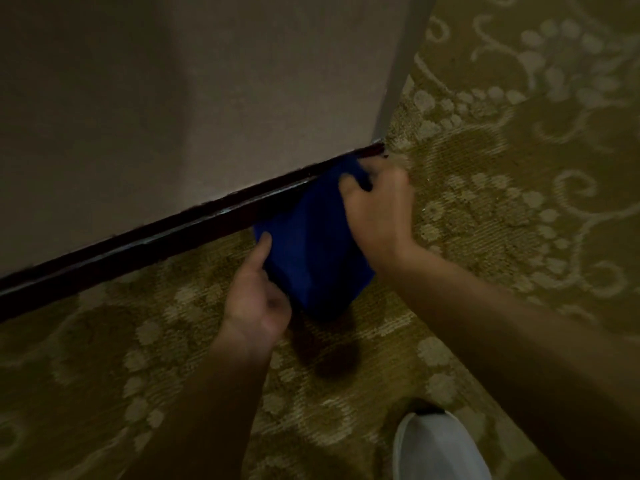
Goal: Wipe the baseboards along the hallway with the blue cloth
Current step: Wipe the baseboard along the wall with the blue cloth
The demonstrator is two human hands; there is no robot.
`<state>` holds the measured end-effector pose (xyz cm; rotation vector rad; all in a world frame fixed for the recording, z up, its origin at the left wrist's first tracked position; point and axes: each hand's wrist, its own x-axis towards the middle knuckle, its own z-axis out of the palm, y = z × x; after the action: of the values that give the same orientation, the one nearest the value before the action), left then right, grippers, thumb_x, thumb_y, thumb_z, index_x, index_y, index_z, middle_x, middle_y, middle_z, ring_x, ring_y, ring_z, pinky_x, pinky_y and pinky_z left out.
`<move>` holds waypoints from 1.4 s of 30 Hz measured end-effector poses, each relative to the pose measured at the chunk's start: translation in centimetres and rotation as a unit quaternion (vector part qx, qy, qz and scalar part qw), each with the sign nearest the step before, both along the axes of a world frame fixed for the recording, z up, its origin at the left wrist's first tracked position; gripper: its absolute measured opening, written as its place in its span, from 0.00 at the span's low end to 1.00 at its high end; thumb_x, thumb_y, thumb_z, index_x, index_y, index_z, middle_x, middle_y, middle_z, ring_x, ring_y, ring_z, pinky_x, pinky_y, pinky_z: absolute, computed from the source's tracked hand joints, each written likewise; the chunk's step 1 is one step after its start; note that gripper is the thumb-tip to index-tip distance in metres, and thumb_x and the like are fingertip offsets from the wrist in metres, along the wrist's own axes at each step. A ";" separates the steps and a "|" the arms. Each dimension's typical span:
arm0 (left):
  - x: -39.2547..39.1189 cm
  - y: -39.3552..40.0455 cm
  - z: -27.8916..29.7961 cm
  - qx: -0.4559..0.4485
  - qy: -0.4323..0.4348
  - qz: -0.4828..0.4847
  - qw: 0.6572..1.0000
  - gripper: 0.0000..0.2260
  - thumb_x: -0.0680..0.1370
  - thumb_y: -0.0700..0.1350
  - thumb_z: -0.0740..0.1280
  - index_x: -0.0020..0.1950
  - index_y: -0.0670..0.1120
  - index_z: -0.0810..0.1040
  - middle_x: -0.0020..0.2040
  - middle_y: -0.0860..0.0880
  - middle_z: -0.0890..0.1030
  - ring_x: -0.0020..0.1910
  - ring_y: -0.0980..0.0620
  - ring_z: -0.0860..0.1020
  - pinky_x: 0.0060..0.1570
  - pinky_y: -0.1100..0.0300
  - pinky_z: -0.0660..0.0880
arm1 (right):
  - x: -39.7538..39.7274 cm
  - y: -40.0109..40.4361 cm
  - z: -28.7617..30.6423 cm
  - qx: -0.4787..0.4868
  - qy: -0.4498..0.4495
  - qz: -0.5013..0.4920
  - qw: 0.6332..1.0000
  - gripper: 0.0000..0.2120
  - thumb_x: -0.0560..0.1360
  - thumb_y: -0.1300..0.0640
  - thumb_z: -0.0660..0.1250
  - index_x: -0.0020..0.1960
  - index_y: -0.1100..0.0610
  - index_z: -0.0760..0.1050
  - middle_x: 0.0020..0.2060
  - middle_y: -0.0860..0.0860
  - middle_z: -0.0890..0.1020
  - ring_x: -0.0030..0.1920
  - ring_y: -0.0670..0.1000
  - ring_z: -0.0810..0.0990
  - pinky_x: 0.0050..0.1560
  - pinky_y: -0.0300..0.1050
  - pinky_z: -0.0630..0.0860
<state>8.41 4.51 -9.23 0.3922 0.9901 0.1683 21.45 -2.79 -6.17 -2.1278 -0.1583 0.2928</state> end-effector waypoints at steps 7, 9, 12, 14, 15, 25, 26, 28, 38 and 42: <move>-1.5 1.5 1.2 0.092 -0.021 -0.034 0.995 0.16 0.80 0.49 0.65 0.66 0.47 0.76 0.60 0.49 0.83 0.56 0.52 0.83 0.42 0.60 0.81 | 0.4 -1.3 -1.4 0.092 0.076 0.012 0.993 0.16 0.74 0.51 0.67 0.59 0.56 0.80 0.53 0.50 0.84 0.55 0.50 0.81 0.60 0.53 0.77; -0.5 1.4 1.3 0.120 -0.023 -0.066 0.990 0.15 0.79 0.43 0.65 0.66 0.45 0.77 0.59 0.48 0.83 0.57 0.52 0.82 0.46 0.61 0.81 | 1.2 -1.2 -1.3 0.095 0.048 -0.088 0.990 0.13 0.75 0.51 0.64 0.55 0.54 0.82 0.48 0.48 0.84 0.51 0.50 0.81 0.56 0.54 0.78; 0.8 0.8 0.4 0.111 -0.001 -0.065 0.992 0.14 0.79 0.42 0.66 0.65 0.43 0.78 0.58 0.46 0.84 0.57 0.49 0.82 0.54 0.57 0.80 | 0.5 0.1 -0.5 0.020 -0.017 -0.119 0.993 0.14 0.76 0.52 0.63 0.58 0.57 0.79 0.51 0.53 0.84 0.53 0.54 0.80 0.57 0.52 0.75; 0.5 0.4 -0.5 0.077 0.018 -0.042 0.996 0.15 0.80 0.45 0.65 0.66 0.44 0.77 0.61 0.45 0.83 0.59 0.48 0.81 0.59 0.52 0.77 | -1.6 1.3 -0.2 -0.026 -0.066 -0.051 0.996 0.13 0.76 0.56 0.64 0.59 0.58 0.76 0.50 0.55 0.83 0.53 0.57 0.80 0.55 0.50 0.74; 0.2 0.3 -0.8 0.069 0.022 -0.037 0.997 0.15 0.80 0.46 0.64 0.66 0.45 0.77 0.60 0.45 0.83 0.58 0.47 0.81 0.55 0.52 0.78 | -2.8 1.9 -0.1 -0.021 -0.072 0.006 0.997 0.11 0.76 0.57 0.65 0.58 0.57 0.75 0.49 0.55 0.83 0.51 0.57 0.80 0.53 0.51 0.75; 0.1 0.6 -1.7 0.062 -0.008 -0.037 0.997 0.11 0.79 0.41 0.65 0.60 0.43 0.78 0.58 0.45 0.84 0.58 0.50 0.82 0.55 0.58 0.80 | 2.3 -1.4 -1.1 0.201 0.298 -0.211 0.909 0.07 0.75 0.64 0.65 0.51 0.55 0.73 0.38 0.52 0.77 0.42 0.53 0.76 0.42 0.47 0.75; 0.1 0.7 -1.8 0.064 -0.012 -0.031 0.997 0.12 0.79 0.40 0.64 0.62 0.42 0.78 0.59 0.45 0.83 0.58 0.50 0.82 0.54 0.58 0.80 | 2.5 -0.9 -1.1 0.202 0.313 -0.192 0.908 0.07 0.75 0.65 0.65 0.51 0.55 0.72 0.38 0.53 0.76 0.42 0.55 0.76 0.43 0.49 0.75; 0.0 0.8 -1.9 0.075 -0.017 -0.009 0.997 0.18 0.77 0.40 0.66 0.66 0.38 0.75 0.61 0.43 0.82 0.60 0.48 0.81 0.56 0.57 0.80 | 2.1 0.6 -1.2 0.181 0.311 -0.156 0.920 0.08 0.75 0.65 0.66 0.50 0.55 0.70 0.40 0.55 0.77 0.43 0.56 0.76 0.44 0.50 0.76; 0.4 -0.2 -2.2 0.124 0.063 0.025 0.990 0.24 0.68 0.49 0.74 0.63 0.45 0.80 0.57 0.44 0.84 0.57 0.42 0.82 0.60 0.43 0.77 | -1.5 1.5 -0.3 0.046 0.132 0.075 0.987 0.07 0.75 0.61 0.67 0.52 0.54 0.73 0.37 0.41 0.72 0.45 0.48 0.75 0.49 0.44 0.75; 0.2 -0.1 -2.3 0.124 0.049 0.023 0.991 0.18 0.75 0.46 0.71 0.64 0.44 0.79 0.58 0.44 0.84 0.57 0.44 0.82 0.58 0.48 0.78 | -0.9 0.3 -0.7 0.198 0.242 -0.150 0.938 0.08 0.75 0.60 0.67 0.51 0.49 0.71 0.52 0.54 0.79 0.52 0.55 0.79 0.56 0.55 0.78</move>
<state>8.64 4.39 -11.54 0.6095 1.0782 0.3170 20.53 -2.48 -6.84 -1.5965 0.3649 0.5422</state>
